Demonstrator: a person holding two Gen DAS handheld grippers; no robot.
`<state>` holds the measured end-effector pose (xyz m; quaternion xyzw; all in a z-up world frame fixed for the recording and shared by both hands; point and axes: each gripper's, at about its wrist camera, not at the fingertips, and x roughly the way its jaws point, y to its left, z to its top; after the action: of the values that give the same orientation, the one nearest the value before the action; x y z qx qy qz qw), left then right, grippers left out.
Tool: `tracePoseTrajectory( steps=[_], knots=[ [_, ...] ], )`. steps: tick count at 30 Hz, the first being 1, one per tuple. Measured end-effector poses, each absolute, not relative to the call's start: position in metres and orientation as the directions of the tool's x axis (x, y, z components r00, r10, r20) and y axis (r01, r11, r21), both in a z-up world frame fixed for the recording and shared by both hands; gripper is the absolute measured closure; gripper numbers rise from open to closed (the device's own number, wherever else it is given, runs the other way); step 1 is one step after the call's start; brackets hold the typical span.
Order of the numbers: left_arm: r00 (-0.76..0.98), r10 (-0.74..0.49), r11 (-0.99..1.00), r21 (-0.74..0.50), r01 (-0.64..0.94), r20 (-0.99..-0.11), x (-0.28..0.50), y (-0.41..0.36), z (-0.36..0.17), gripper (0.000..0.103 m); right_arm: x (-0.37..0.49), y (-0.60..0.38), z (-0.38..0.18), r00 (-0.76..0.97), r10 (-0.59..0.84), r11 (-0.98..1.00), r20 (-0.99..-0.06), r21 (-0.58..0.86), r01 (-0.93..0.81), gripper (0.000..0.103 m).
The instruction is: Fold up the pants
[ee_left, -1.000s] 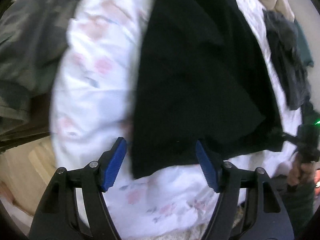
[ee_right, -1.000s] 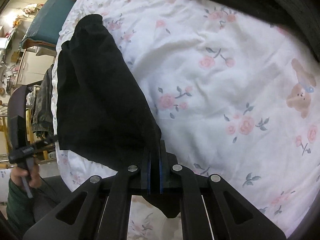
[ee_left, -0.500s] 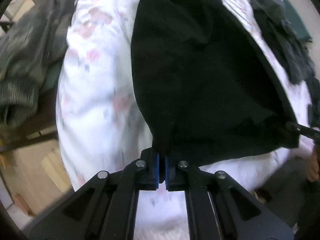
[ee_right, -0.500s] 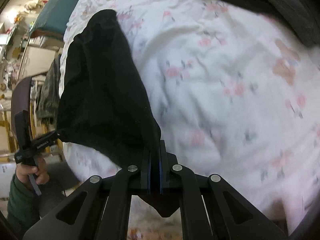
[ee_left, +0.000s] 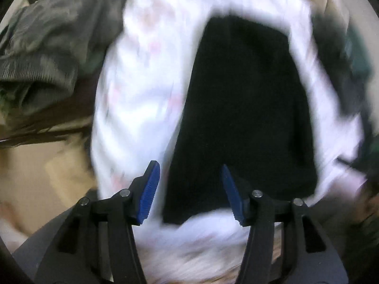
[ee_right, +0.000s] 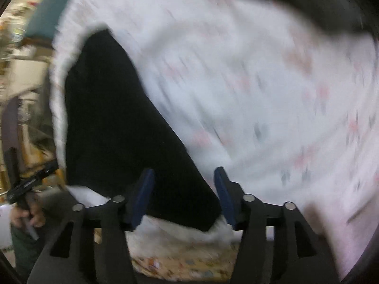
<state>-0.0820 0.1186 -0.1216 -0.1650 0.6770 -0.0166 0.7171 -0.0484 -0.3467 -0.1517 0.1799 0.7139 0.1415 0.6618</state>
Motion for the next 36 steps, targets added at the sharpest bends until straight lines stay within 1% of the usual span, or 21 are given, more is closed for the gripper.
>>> tracePoseTrajectory(
  steps=[1, 2, 4, 5, 7, 9, 11, 13, 15, 20, 21, 22, 23, 24, 25, 27, 29, 32, 33, 34, 36],
  knots=[
    [0.118, -0.247, 0.941, -0.268, -0.207, -0.962, -0.069, 0.122, -0.116, 0.047, -0.035, -0.344, -0.141, -0.017, 0.463, 0.886, -0.886, 0.462, 0.044, 0.038],
    [0.158, -0.229, 0.943, -0.259, -0.208, -0.960, -0.054, 0.124, -0.109, 0.040, -0.016, -0.338, -0.130, 0.033, 0.477, 0.879, -0.878, 0.477, 0.015, 0.037],
    [0.242, -0.205, 0.950, -0.252, -0.183, -0.948, -0.021, 0.122, -0.098, 0.032, 0.012, -0.326, -0.121, 0.084, 0.511, 0.858, -0.855, 0.513, 0.003, 0.037],
    [0.275, -0.212, 0.948, -0.266, -0.176, -0.938, -0.009, 0.123, -0.095, 0.029, 0.032, -0.318, -0.119, 0.115, 0.542, 0.838, -0.833, 0.546, 0.007, 0.037],
    [0.298, -0.242, 0.942, -0.297, -0.156, -0.923, 0.018, 0.123, -0.100, 0.026, 0.058, -0.305, -0.121, 0.142, 0.574, 0.815, -0.806, 0.580, 0.002, 0.037],
    [0.268, -0.269, 0.937, -0.316, -0.150, -0.925, 0.048, 0.112, -0.117, 0.026, 0.084, -0.284, -0.130, 0.143, 0.597, 0.800, -0.790, 0.600, -0.022, 0.037],
    [0.251, -0.243, 0.948, -0.285, -0.145, -0.937, 0.067, 0.117, -0.138, 0.026, 0.104, -0.261, -0.145, 0.127, 0.601, 0.798, -0.789, 0.601, -0.045, 0.037],
    [0.216, -0.215, 0.954, -0.252, -0.161, -0.952, 0.069, 0.119, -0.160, 0.026, 0.123, -0.241, -0.164, 0.090, 0.610, 0.792, -0.787, 0.607, -0.057, 0.037],
    [0.178, -0.260, 0.943, -0.289, -0.167, -0.949, 0.070, 0.127, -0.181, 0.026, 0.132, -0.226, -0.183, 0.063, 0.612, 0.791, -0.789, 0.609, -0.064, 0.037],
    [0.148, -0.257, 0.951, -0.277, -0.135, -0.955, 0.072, 0.115, -0.197, 0.026, 0.142, -0.192, -0.225, -0.016, 0.582, 0.809, -0.813, 0.581, -0.093, 0.038],
    [0.140, -0.254, 0.954, -0.271, -0.128, -0.957, 0.072, 0.113, -0.198, 0.026, 0.144, -0.189, -0.230, -0.032, 0.592, 0.801, -0.805, 0.592, -0.093, 0.040],
    [0.136, -0.251, 0.955, -0.268, -0.124, -0.958, 0.072, 0.111, -0.199, 0.026, 0.145, -0.186, -0.233, -0.038, 0.612, 0.785, -0.790, 0.612, -0.096, 0.058],
    [0.136, -0.257, 0.954, -0.274, -0.121, -0.957, 0.072, 0.111, -0.200, 0.026, 0.145, -0.185, -0.232, -0.030, 0.618, 0.779, -0.786, 0.617, -0.116, 0.073],
    [0.138, -0.268, 0.951, -0.285, -0.117, -0.953, 0.070, 0.112, -0.199, 0.026, 0.144, -0.185, -0.227, -0.004, 0.604, 0.786, -0.797, 0.597, -0.160, 0.075],
    [0.138, -0.283, 0.948, -0.299, -0.113, -0.949, 0.071, 0.112, -0.199, 0.026, 0.141, -0.187, -0.222, 0.015, 0.604, 0.783, -0.797, 0.590, -0.199, 0.079],
    [0.141, -0.308, 0.941, -0.323, -0.097, -0.941, 0.074, 0.110, -0.197, 0.026, 0.139, -0.199, -0.216, 0.032, 0.623, 0.766, -0.782, 0.601, -0.226, 0.080],
    [0.151, -0.327, 0.937, -0.340, -0.074, -0.933, 0.079, 0.108, -0.194, 0.026, 0.140, -0.211, -0.218, 0.038, 0.612, 0.775, -0.790, 0.589, -0.231, 0.080],
    [0.100, -0.292, 0.954, -0.297, -0.040, -0.951, 0.092, 0.098, -0.203, 0.026, 0.141, -0.218, -0.226, 0.033, 0.602, 0.784, -0.798, 0.582, -0.219, 0.080],
    [0.058, -0.302, 0.952, -0.304, -0.035, -0.952, 0.098, 0.093, -0.210, 0.026, 0.141, -0.220, -0.228, 0.033, 0.605, 0.782, -0.796, 0.585, -0.214, 0.080],
    [0.052, -0.311, 0.949, -0.313, -0.031, -0.949, 0.102, 0.090, -0.212, 0.028, 0.141, -0.218, -0.229, 0.036, 0.604, 0.782, -0.796, 0.584, -0.217, 0.080],
    [0.040, -0.314, 0.949, -0.315, -0.008, -0.948, 0.110, 0.077, -0.213, 0.028, 0.141, -0.215, -0.229, 0.039, 0.602, 0.782, -0.798, 0.579, -0.228, 0.080]
  ],
)
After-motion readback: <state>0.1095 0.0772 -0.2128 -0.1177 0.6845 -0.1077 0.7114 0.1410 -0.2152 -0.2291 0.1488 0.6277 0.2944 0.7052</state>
